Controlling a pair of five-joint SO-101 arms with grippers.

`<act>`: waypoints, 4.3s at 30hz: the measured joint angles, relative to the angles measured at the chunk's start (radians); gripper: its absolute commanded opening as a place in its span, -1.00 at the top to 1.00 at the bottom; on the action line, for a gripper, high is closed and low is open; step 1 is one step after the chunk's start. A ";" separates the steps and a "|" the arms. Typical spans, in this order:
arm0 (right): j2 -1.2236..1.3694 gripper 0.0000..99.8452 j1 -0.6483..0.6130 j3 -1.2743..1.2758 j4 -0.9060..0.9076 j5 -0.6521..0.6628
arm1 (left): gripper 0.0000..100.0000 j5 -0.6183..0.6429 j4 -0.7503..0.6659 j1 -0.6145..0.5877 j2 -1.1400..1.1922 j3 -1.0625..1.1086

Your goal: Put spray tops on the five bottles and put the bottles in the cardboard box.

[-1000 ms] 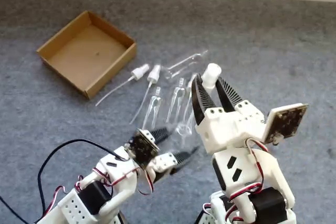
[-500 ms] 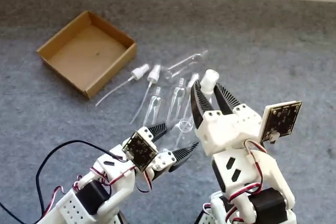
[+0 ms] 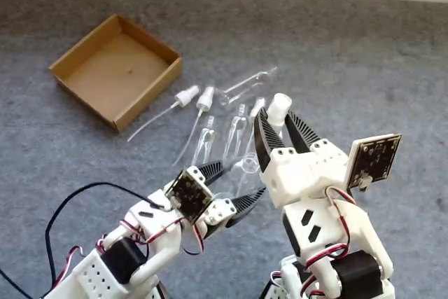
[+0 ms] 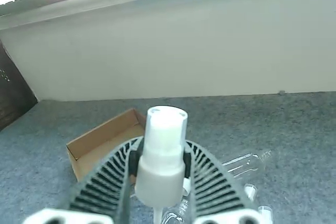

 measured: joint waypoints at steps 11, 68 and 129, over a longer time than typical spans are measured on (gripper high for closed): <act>0.000 0.98 0.003 0.000 0.000 0.000 | 0.83 0.000 -0.305 0.003 0.445 -0.153; -0.008 0.46 0.002 0.005 0.186 0.374 | 0.83 0.000 -0.344 -0.212 0.559 -0.250; 0.006 0.99 0.000 0.763 -0.694 0.376 | 0.83 0.255 -0.709 -0.207 1.309 -0.681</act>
